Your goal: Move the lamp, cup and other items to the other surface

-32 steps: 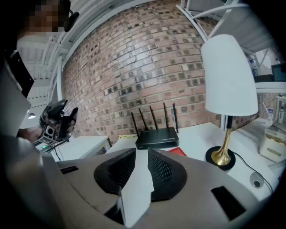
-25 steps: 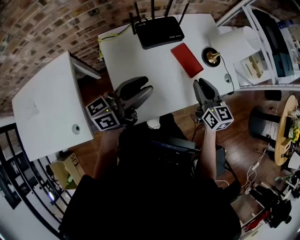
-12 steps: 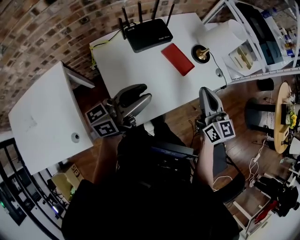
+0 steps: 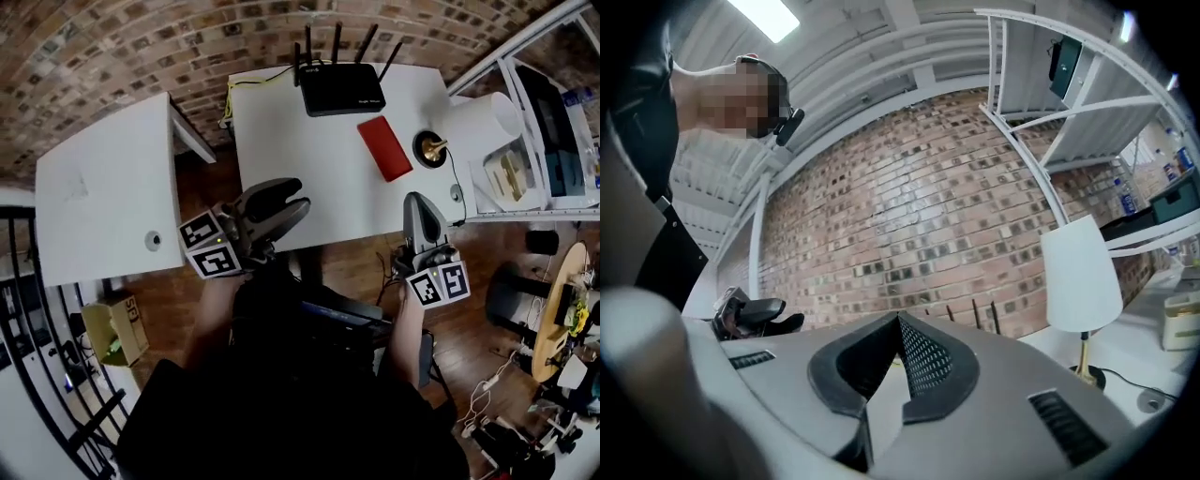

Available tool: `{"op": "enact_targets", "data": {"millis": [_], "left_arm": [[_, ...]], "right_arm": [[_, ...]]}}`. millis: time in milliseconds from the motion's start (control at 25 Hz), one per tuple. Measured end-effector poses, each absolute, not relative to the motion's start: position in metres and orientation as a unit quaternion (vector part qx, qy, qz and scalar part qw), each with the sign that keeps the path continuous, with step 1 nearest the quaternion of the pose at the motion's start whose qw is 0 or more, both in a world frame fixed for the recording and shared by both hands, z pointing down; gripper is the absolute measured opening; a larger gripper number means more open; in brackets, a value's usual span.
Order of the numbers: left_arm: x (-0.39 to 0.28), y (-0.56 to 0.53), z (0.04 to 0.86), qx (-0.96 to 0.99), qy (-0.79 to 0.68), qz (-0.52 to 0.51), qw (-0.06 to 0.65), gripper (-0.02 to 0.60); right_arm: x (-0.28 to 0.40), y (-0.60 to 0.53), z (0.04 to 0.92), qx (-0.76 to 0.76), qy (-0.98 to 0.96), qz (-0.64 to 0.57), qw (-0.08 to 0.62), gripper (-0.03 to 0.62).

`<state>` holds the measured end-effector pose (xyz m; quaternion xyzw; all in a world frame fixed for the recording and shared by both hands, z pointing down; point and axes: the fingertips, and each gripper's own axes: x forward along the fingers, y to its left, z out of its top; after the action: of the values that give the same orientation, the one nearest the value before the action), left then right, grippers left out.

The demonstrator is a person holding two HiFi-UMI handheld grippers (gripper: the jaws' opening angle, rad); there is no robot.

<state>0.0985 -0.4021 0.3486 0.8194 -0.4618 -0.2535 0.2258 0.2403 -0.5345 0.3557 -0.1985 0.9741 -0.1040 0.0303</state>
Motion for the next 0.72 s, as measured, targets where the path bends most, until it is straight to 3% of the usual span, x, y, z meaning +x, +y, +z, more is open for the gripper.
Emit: {"op": "enact_targets", "data": {"millis": [720], "left_arm": [[0.153,-0.264,0.339,0.681,-0.665,-0.26,0.159,0.156]], "right_arm": [[0.233,-0.441,0.351,0.075,0.986,-0.141,0.052,0.012]]}}
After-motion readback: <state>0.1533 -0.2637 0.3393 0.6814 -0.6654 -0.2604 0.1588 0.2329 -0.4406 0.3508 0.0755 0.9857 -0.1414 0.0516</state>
